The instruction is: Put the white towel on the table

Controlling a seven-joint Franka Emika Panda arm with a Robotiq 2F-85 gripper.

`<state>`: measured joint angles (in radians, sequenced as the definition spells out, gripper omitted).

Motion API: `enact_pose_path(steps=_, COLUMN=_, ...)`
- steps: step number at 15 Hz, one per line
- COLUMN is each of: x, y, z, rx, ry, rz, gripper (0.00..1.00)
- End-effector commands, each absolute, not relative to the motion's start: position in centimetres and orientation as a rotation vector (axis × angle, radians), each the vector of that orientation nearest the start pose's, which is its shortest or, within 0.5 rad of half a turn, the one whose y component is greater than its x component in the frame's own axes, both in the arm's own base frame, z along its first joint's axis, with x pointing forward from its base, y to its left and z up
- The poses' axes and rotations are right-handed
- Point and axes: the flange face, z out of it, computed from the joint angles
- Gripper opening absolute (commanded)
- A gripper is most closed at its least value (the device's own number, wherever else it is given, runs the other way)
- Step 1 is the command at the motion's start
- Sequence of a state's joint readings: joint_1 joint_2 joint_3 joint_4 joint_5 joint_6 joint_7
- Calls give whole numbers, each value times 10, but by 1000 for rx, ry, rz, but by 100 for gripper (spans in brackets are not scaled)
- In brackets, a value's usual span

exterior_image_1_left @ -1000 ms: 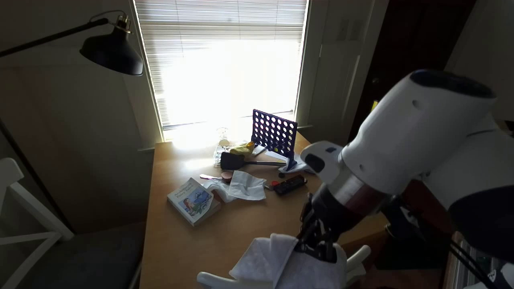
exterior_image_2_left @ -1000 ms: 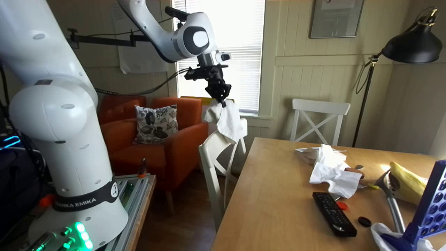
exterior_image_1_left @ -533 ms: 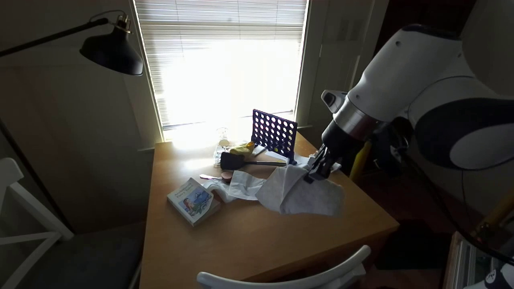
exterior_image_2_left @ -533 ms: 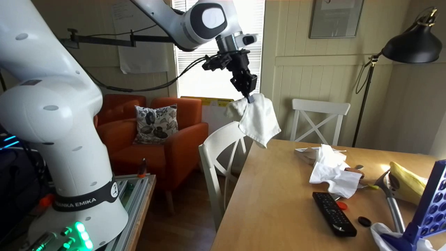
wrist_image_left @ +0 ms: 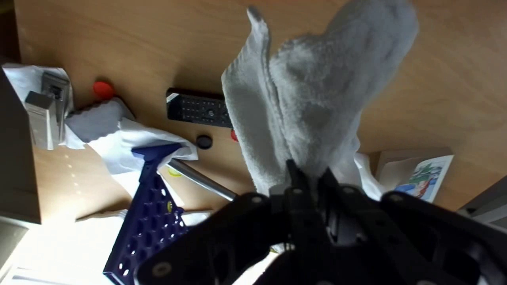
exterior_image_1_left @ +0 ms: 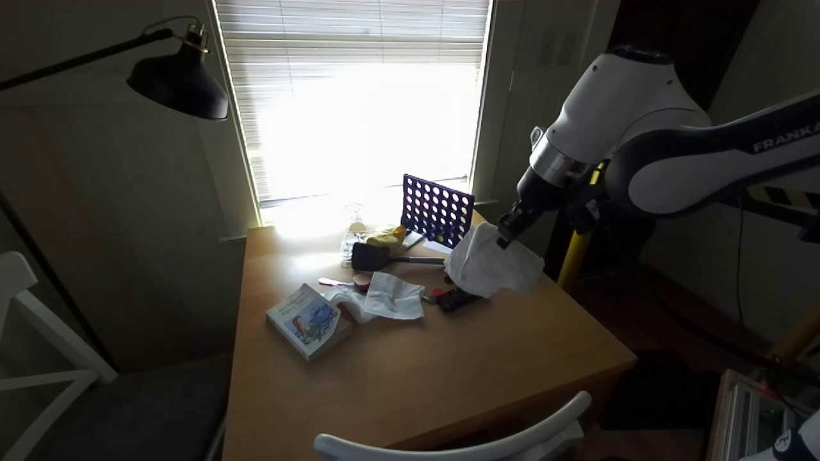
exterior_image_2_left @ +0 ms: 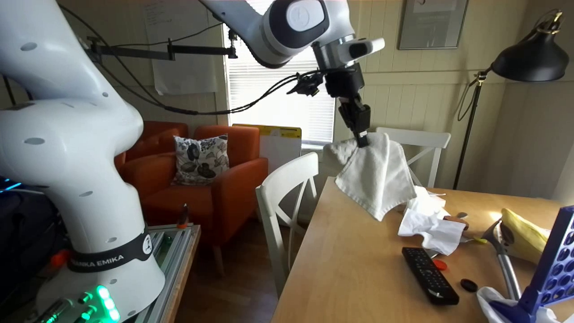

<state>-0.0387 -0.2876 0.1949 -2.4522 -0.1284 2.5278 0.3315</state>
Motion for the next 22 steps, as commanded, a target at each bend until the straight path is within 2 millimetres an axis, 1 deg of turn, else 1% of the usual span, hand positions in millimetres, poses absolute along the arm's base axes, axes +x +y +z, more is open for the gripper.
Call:
enact_pose_path(steps=1, x=475, y=70, z=442, rx=-3133, ry=178, rz=-608, gripper=3)
enact_pose_path(steps=2, x=479, y=66, z=440, rx=-3132, ry=192, rz=-603, gripper=11)
enact_pose_path(steps=7, x=478, y=69, z=439, rx=-3132, ry=182, rz=-599, gripper=11)
enact_pose_path(steps=8, x=485, y=66, z=433, rx=-3159, ry=221, rz=-606, gripper=3)
enact_pose_path(steps=9, x=499, y=62, z=426, rx=-3166, ry=287, rz=-639, gripper=3)
enact_pose_path(steps=11, x=522, y=51, z=419, rx=-3177, ry=436, rz=-690, gripper=3)
enact_pose_path(steps=12, x=536, y=42, z=419, rx=-3177, ry=518, rz=-711, gripper=3)
enact_pose_path(steps=14, x=562, y=34, z=419, rx=-3179, ry=664, rz=-749, gripper=3)
enact_pose_path(steps=15, x=574, y=34, z=418, rx=-3174, ry=719, rz=-783, gripper=3)
enact_pose_path(steps=16, x=587, y=38, z=415, rx=-3175, ry=760, rz=-815, gripper=3)
enact_pose_path(steps=18, x=609, y=56, z=408, rx=-3169, ry=781, rz=-843, gripper=3)
enact_pose_path(steps=19, x=619, y=65, z=403, rx=-3170, ry=779, rz=-854, gripper=3)
enact_pose_path(steps=22, x=642, y=96, z=381, rx=-3191, ry=740, rz=-866, gripper=3)
